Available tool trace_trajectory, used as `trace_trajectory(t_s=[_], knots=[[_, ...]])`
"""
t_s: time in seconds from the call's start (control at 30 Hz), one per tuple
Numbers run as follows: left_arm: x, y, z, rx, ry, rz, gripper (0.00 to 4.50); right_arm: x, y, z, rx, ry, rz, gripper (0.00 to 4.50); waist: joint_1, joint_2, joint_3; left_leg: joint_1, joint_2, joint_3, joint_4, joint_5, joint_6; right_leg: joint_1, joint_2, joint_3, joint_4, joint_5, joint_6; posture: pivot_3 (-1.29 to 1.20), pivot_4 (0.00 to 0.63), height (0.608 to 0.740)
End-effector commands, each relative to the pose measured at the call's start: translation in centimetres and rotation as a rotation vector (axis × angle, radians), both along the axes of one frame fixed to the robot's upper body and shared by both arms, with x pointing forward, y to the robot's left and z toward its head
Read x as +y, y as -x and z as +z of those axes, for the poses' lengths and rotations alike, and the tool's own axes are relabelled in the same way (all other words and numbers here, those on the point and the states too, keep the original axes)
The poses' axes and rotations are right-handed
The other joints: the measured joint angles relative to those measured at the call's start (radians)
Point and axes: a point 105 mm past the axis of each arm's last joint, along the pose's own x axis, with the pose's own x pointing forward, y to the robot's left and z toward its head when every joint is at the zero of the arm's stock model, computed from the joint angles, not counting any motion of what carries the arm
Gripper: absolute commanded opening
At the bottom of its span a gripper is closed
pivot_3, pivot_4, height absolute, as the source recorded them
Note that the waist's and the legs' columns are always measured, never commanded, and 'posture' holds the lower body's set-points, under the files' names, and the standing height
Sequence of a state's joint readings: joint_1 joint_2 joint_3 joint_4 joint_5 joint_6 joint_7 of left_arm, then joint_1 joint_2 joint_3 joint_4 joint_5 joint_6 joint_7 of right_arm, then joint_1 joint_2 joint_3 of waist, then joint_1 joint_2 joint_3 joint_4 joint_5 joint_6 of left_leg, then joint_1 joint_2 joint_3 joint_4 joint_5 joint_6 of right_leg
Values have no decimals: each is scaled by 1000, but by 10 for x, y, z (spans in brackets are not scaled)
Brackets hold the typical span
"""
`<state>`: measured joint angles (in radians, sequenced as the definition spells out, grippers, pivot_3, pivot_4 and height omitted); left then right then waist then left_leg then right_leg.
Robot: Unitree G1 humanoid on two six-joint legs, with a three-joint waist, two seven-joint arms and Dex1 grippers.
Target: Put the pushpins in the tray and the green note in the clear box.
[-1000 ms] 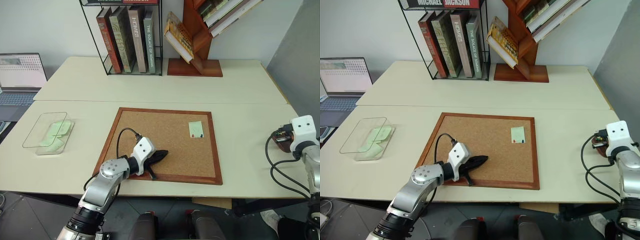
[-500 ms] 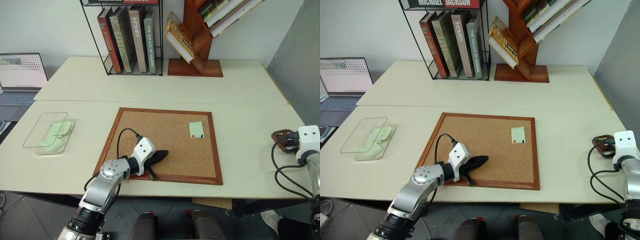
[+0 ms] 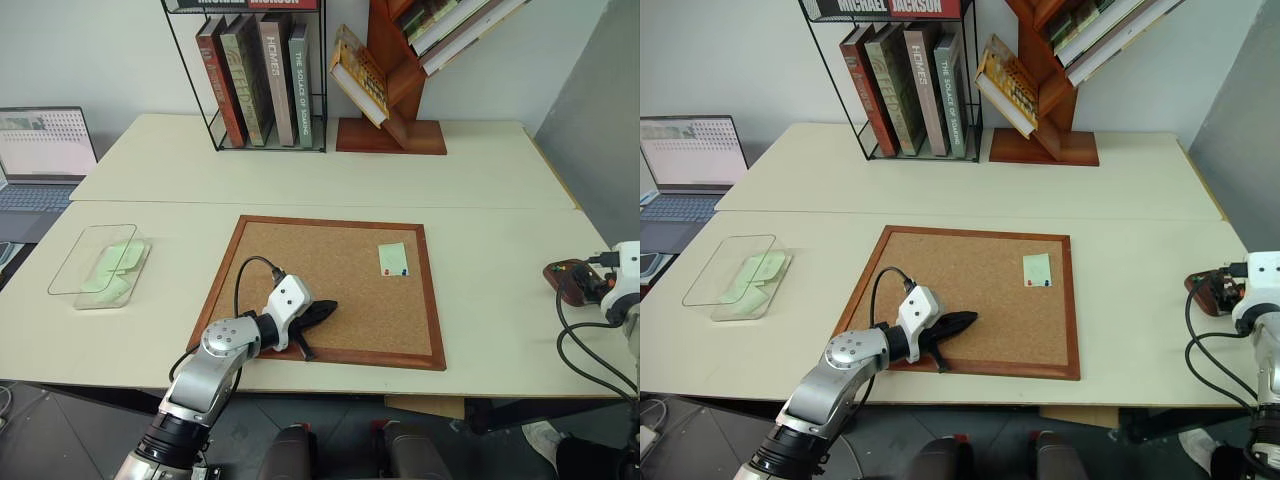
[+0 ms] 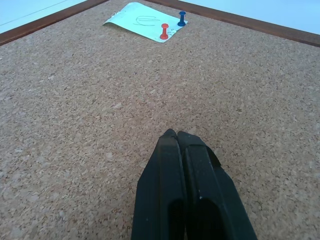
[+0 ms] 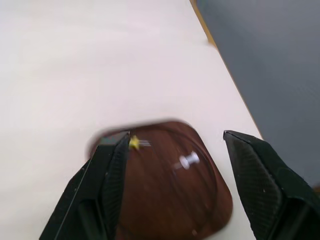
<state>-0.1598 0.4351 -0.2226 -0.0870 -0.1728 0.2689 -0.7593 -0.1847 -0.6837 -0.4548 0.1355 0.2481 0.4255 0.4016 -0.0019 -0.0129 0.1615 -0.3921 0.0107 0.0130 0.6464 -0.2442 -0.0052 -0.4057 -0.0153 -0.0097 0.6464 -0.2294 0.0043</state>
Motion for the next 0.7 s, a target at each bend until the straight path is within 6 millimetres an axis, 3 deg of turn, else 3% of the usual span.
trace_trajectory(t_s=[0.03,0.17,0.3,0.47,0.7], knots=[[3,9,-20,78,-40,-19,0,64,-1,24,-100,-51,308,3167,0,0,0,0,0,0,0,0,0,0,0,0,0,0,0,0,150,740],[5,8,-20,78,-44,-18,0,136,4,18,-93,-71,595,3167,-1,0,0,0,2,-2,0,0,0,0,1,-1,0,0,0,0,150,740],[6,6,-19,74,-49,-17,0,181,1,4,-72,-81,744,3167,0,0,0,0,2,-2,0,0,0,0,0,-1,0,-1,-1,0,150,740],[6,7,-18,72,-48,-14,0,208,-9,-15,-37,-72,827,3167,0,0,0,-1,1,-1,0,0,0,0,0,-1,-1,-1,-2,0,150,740],[7,8,-18,73,-50,-8,0,224,-22,-35,-9,-40,862,3167,0,-1,0,-1,1,-2,0,0,0,-1,0,-1,-1,-1,-1,0,150,740]])
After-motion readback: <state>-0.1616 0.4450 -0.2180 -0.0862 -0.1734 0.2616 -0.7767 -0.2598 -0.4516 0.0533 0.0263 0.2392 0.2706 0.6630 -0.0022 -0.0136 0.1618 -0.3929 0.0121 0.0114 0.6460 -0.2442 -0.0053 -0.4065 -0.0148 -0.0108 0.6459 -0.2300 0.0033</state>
